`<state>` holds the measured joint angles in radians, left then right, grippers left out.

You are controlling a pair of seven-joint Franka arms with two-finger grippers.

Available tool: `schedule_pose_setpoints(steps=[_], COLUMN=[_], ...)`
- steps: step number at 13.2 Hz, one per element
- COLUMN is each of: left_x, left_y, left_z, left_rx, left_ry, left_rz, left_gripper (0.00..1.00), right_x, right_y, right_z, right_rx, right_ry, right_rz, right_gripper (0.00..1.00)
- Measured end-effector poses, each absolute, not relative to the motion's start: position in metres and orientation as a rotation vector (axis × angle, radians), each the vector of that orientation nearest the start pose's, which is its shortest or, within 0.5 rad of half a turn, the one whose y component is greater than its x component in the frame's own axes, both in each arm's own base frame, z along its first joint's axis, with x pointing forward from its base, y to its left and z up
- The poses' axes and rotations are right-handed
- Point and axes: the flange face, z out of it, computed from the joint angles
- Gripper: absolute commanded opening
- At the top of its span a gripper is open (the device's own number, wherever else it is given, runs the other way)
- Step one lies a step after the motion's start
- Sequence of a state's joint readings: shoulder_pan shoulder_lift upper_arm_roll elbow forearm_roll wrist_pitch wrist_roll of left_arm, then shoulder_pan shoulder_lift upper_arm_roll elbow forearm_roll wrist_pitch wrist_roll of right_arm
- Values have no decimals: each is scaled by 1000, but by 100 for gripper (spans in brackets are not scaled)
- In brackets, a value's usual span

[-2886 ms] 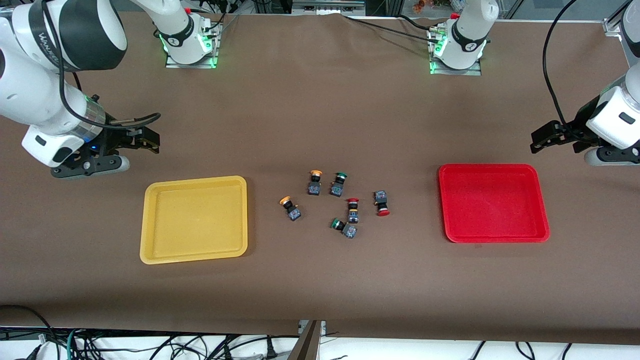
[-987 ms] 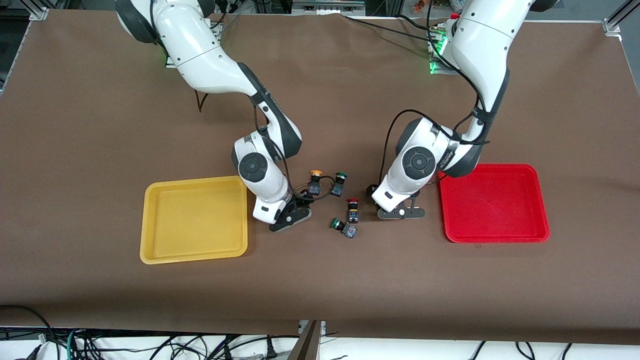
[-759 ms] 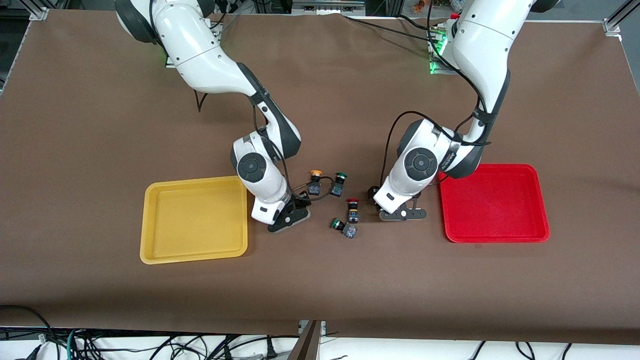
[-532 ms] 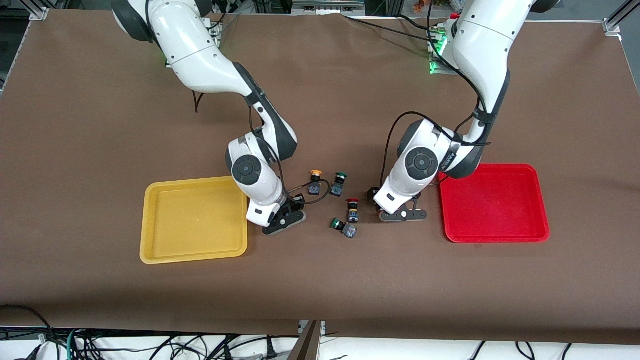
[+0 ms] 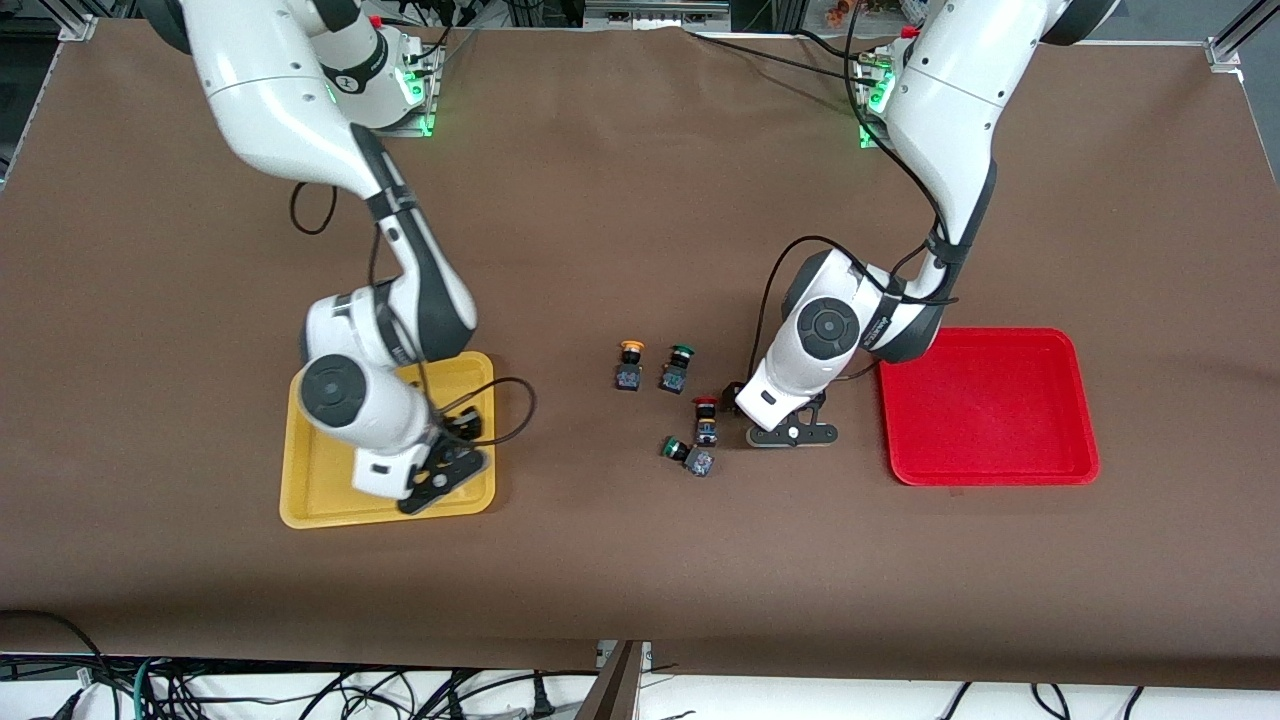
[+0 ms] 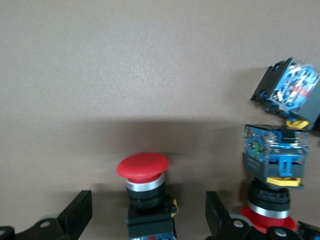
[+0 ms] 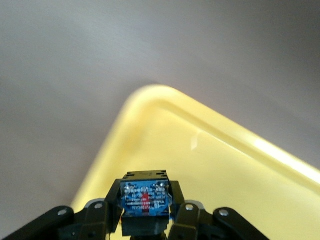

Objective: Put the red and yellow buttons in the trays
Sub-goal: 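Carry the yellow button to the yellow tray while the left gripper carries red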

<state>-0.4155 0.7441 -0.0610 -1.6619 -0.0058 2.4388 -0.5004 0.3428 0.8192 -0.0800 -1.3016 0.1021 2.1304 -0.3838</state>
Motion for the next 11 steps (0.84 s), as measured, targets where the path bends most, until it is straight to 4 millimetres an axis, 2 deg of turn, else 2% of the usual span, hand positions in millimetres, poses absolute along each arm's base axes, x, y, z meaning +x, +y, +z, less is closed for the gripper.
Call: schedule_pose_setpoints(steps=[1,2,3,4,5,7,8,9,11], left_x=[610,608,608,608,609,613,619,628,646], left_y=[-310,-310,-311,-311,-311,-307,-296,-276,-212], left_z=[172,170,169,171,174,185,196,216,259], left_rx=[-3197,-3196,-3196,-3197,-3199,-3195,-3182,-3165,-3141], left_ry=[-74,-74,-74,-75,-75,-86,-104,-108,-23], left_rz=[-15,-13,-13,-18,-24,-31,-10,23,111], left_gripper=[27,17,14,11,10,9,9,9,13], right_x=[720,722,723,724,724,720,716,711,698], right_y=[184,161,144,138,140,157,169,187,232], right_z=[244,234,226,223,223,229,236,243,256], right_rx=[-2967,-2969,-2974,-2977,-2974,-2984,-2993,-2998,-2994], right_ry=[-951,-940,-918,-904,-900,-818,-737,-639,-413], right_rz=[3,29,48,55,54,69,89,103,126], right_gripper=[66,100,100,100,100,100,100,100,100])
